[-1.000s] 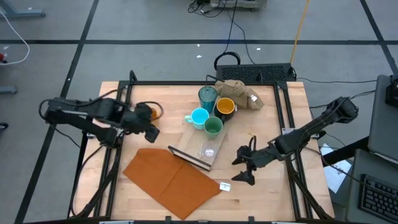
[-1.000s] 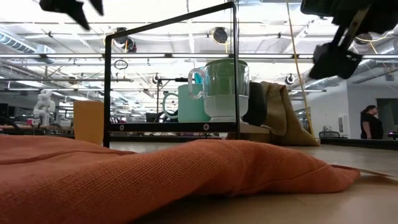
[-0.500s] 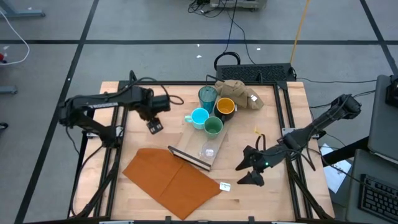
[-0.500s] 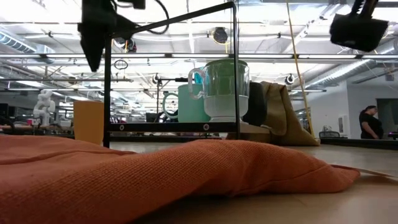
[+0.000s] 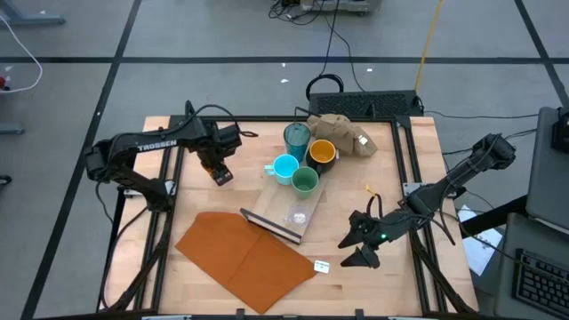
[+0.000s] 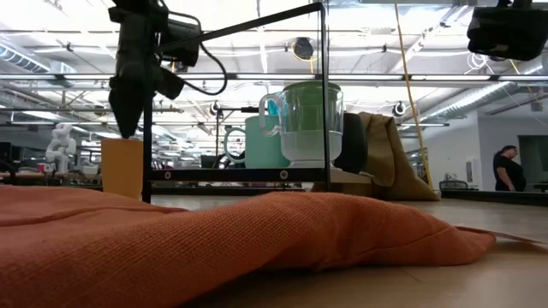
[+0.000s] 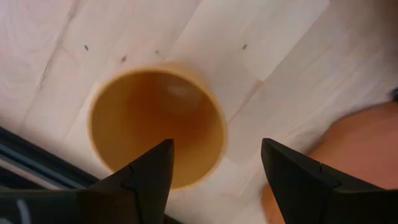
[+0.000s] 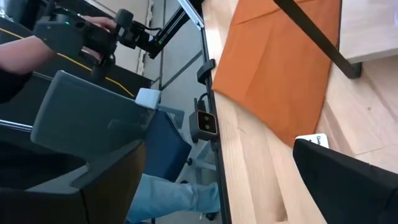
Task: Stack small to large cups/mugs on shelf
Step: Put the orange cup on the shelf
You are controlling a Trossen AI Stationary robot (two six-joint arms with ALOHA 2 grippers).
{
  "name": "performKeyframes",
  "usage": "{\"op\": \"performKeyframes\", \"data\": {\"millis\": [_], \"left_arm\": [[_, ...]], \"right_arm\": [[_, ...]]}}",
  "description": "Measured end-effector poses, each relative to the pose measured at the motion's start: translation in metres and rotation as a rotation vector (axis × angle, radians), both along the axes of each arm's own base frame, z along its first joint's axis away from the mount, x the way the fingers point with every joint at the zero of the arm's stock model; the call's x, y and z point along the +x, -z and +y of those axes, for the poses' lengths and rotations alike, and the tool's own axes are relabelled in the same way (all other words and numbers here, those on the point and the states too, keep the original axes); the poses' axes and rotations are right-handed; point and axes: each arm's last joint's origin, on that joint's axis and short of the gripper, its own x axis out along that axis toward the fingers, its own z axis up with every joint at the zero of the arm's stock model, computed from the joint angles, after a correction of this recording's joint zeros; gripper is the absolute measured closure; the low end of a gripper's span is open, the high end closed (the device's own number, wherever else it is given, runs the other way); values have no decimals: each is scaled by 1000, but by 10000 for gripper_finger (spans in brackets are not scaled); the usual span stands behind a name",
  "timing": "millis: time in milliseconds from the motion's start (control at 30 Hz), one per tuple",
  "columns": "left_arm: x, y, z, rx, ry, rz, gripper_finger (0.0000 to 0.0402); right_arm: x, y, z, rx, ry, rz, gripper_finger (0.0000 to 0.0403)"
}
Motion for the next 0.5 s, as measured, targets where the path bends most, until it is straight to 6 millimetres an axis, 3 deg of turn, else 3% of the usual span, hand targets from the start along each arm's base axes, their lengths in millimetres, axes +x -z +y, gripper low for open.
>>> {"op": "performKeyframes", "data": {"millis": [300, 500], "left_arm": [[-6, 11, 5, 6, 8, 30, 162], [-11, 18, 8, -3, 8, 43, 233]], "right_arm": [[0, 0, -1, -1, 8, -2, 3], [0, 0, -1, 13, 16, 6, 3]]}}
